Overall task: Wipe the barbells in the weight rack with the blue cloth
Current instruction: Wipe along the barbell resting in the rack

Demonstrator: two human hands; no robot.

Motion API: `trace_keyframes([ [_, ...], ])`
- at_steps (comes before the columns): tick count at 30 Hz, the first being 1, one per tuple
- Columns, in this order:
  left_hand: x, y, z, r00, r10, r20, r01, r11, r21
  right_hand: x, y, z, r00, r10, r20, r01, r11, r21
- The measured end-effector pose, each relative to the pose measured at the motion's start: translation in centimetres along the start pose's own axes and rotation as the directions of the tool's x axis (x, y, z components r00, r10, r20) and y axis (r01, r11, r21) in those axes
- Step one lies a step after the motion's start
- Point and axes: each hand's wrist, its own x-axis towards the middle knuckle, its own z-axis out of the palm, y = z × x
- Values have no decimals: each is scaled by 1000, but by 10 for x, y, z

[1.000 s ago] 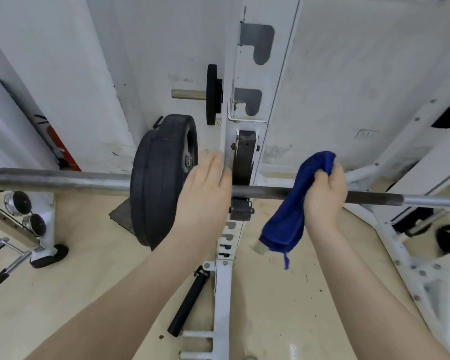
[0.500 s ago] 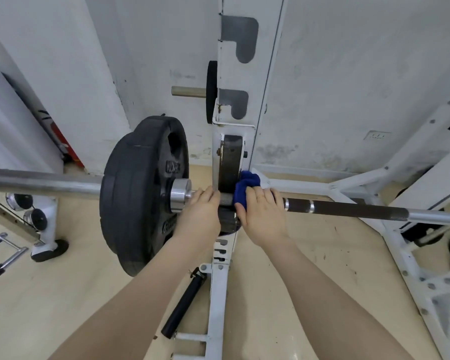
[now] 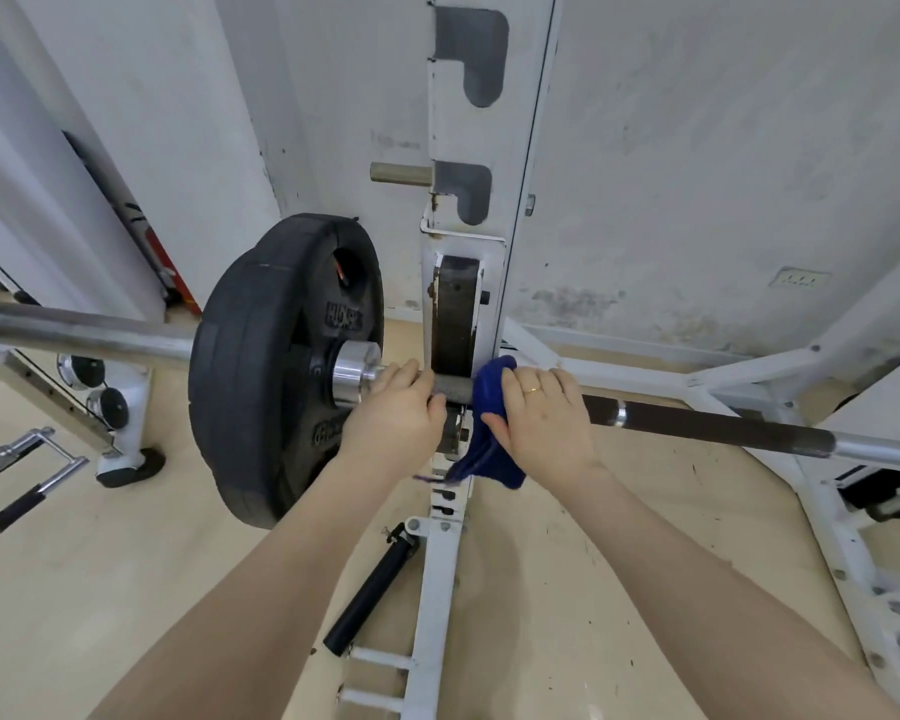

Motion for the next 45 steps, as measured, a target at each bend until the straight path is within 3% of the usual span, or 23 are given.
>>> trace_keyframes([
  [4,-3,3,3,1000,-12,-26,13,999,34,7,0,-5,994,-45,101,55,994,-94],
  [7,-5,5,7,998,5,-63,2,993,118,35,6,-13,926,-104,363,65,991,116],
  [10,-8,10,7,1000,-12,-29,17,985,173,62,24,-14,729,-213,650,-78,918,389],
  [12,-8,15,3,999,-33,1,32,979,199,72,29,-12,598,-268,755,-248,834,493],
  [13,-7,16,1,999,-37,8,34,977,211,73,28,-12,576,-271,771,-285,818,500],
  [14,-7,16,1,1000,-31,2,30,974,226,70,26,-15,604,-259,754,-265,827,496],
  [17,-5,14,-3,998,19,-52,-4,960,282,41,15,-19,868,-118,481,-52,944,325],
  [19,-1,13,-8,999,18,-32,-7,956,295,24,8,-23,947,-73,313,10,980,199],
  [23,12,12,-22,998,-19,59,-1,946,323,14,21,-27,932,-110,347,78,991,105],
  [25,17,8,-25,998,4,70,-26,948,316,1,35,-32,928,-60,367,22,994,106],
  [28,20,3,-25,998,44,53,-58,955,291,-25,48,-38,920,177,351,-203,979,38],
  [30,18,2,-25,997,66,44,-76,959,273,-24,39,-38,859,405,313,-438,898,39],
  [32,16,2,-25,996,82,33,-88,959,268,-12,16,-36,814,506,285,-553,825,114],
  [37,16,1,-25,994,112,-3,-107,960,259,5,-43,-24,920,333,206,-387,854,347],
  [41,14,4,-27,993,115,5,-112,958,262,-15,-17,-17,953,262,153,-281,953,115],
  [45,13,5,-26,991,135,16,-134,949,286,-49,34,-25,836,503,221,-505,862,-50],
])
